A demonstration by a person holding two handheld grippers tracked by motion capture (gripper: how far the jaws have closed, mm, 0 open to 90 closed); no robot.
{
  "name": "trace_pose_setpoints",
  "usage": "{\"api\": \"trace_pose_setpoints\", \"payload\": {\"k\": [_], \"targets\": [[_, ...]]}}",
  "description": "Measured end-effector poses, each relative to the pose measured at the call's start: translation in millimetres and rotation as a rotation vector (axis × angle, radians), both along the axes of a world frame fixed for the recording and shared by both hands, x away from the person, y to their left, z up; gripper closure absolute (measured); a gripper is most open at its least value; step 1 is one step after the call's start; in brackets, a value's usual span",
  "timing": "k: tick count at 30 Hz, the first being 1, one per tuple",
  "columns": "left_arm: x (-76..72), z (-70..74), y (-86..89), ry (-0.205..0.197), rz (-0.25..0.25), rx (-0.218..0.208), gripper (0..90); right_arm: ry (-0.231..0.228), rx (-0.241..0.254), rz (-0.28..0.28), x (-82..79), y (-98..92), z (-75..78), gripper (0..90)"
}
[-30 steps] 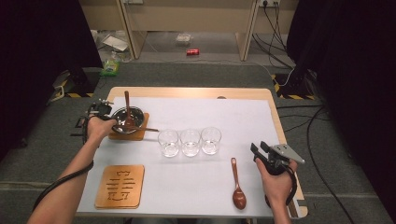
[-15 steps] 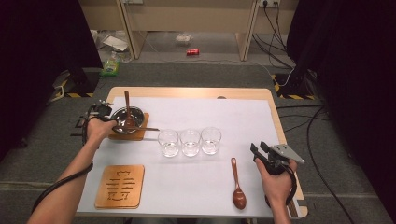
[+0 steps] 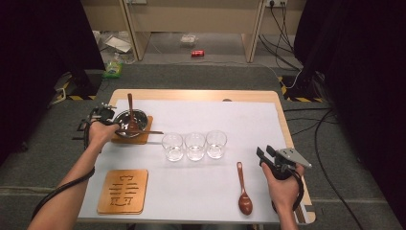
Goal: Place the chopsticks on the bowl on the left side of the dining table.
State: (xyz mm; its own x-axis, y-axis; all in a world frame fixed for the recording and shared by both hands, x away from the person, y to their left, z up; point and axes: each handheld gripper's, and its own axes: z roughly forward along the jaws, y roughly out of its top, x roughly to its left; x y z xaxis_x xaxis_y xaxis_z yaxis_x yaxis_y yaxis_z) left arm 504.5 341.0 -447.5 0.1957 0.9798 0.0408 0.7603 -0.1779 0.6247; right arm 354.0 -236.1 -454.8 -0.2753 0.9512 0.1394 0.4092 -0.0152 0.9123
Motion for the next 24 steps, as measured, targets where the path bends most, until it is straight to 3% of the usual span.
{"api": "trace_pose_setpoints", "payload": {"k": [10, 19, 24], "targets": [[-2.9, 5.4, -5.6, -0.044, -0.013, -0.012, 89.5, -0.006, -0.004, 0.002, 0.1, -0.2, 0.5, 56.5], [-20.6, 17.4, -34.0, -0.098, -0.095, -0.056, 89.5, -0.008, -0.003, -0.001, -1.1, -1.3, 2.4, 56.4], [-32.5, 21.2, -47.8, -0.107, -0.14, -0.088, 89.5, -0.012, -0.002, -0.002, -1.3, -2.0, 3.3, 56.4]]}}
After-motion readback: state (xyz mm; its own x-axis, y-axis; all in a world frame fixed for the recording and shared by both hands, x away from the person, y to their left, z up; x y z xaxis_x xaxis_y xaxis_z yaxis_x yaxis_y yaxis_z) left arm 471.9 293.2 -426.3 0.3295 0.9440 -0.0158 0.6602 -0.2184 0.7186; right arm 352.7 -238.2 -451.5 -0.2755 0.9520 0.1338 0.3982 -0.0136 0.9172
